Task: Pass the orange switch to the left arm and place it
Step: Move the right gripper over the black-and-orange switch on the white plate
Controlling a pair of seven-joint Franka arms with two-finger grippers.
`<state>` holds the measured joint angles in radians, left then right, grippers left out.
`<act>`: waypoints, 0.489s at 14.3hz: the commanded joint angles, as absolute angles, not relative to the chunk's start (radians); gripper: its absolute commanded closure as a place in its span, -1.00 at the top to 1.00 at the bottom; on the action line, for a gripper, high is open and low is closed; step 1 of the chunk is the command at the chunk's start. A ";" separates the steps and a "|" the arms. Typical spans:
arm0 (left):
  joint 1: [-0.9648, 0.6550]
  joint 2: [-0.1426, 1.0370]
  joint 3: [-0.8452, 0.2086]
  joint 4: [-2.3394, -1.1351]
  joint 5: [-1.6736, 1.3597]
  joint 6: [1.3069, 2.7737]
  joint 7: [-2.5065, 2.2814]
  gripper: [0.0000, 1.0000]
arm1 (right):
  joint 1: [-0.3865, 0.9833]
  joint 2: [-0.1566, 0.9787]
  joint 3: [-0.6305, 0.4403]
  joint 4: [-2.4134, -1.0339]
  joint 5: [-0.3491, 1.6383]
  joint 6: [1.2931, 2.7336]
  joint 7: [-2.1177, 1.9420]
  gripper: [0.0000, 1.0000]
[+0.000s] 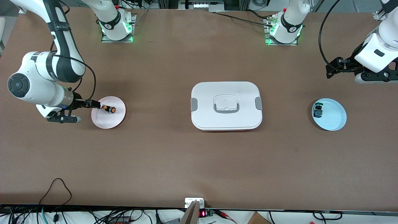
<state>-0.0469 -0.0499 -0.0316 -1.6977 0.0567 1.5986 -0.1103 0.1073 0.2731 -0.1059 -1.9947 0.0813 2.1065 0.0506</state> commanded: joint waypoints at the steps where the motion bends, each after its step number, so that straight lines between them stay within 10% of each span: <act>1: -0.048 -0.043 -0.035 -1.674 0.048 1.578 -0.112 1.00 | 0.100 0.282 -0.100 -2.055 0.098 2.173 0.104 1.00; 7: -0.048 -0.043 -0.035 -1.674 0.048 1.578 -0.112 1.00 | 0.100 0.313 -0.100 -2.151 0.098 2.332 0.173 1.00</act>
